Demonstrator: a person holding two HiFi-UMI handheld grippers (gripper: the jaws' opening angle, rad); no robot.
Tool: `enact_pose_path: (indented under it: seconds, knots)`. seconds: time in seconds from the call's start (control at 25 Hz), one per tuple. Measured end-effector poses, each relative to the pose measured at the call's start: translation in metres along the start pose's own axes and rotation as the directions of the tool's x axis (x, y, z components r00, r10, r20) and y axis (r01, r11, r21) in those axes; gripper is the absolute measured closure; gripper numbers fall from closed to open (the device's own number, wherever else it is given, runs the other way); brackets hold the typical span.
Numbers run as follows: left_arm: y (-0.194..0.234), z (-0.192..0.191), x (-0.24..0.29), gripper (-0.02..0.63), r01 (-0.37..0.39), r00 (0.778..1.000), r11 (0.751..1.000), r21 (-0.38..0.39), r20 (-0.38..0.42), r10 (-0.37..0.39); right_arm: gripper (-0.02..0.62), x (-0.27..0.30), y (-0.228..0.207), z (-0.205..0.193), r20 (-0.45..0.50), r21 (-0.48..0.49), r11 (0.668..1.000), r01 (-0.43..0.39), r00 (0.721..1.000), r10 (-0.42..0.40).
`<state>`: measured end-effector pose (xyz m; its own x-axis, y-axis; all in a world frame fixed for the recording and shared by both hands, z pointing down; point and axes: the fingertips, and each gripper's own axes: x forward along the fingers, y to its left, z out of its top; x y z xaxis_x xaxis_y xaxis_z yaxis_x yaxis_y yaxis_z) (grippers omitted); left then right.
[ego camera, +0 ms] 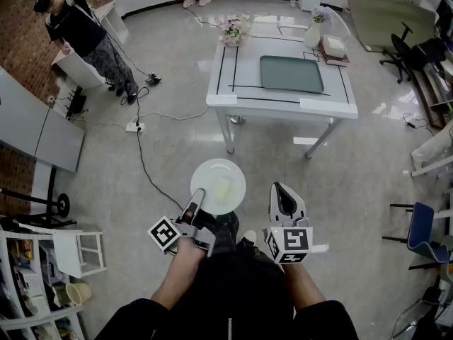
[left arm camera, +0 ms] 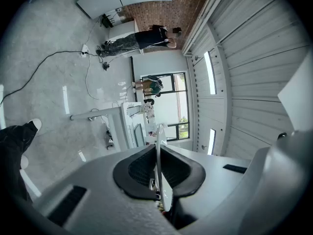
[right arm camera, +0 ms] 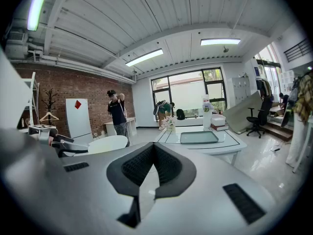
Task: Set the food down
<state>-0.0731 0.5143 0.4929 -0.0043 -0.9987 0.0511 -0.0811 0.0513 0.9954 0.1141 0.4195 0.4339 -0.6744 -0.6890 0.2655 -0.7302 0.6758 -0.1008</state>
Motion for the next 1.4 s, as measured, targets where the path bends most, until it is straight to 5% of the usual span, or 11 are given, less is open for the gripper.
enact_pose_path:
  seconds: [0.68, 1.4]
  knots:
    - [0.016, 0.024, 0.045, 0.584, -0.027, 0.999, 0.999, -0.024, -0.041, 0.026, 0.586, 0.035, 0.000, 0.004, -0.005, -0.002, 1.000, -0.007, 1.000, 0.007]
    - [0.015, 0.128, 0.180, 0.586, 0.008, 0.997, 1.000, -0.022, -0.080, -0.009, 0.586, 0.192, 0.004, 0.047, -0.050, -0.029, 0.999, 0.015, 0.999, -0.017]
